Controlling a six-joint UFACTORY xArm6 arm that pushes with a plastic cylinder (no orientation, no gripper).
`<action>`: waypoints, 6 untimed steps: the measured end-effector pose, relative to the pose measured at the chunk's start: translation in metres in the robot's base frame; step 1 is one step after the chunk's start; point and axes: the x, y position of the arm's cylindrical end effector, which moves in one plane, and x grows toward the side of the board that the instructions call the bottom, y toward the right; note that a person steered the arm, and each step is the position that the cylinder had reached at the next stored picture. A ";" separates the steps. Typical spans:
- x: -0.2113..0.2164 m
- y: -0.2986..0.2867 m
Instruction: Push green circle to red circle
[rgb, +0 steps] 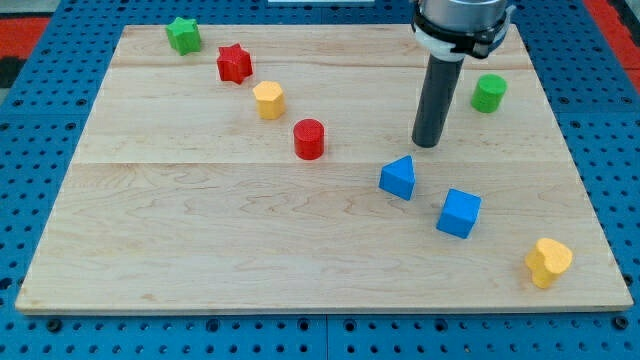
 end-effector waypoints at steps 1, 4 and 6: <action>0.011 0.093; -0.090 0.148; -0.087 0.049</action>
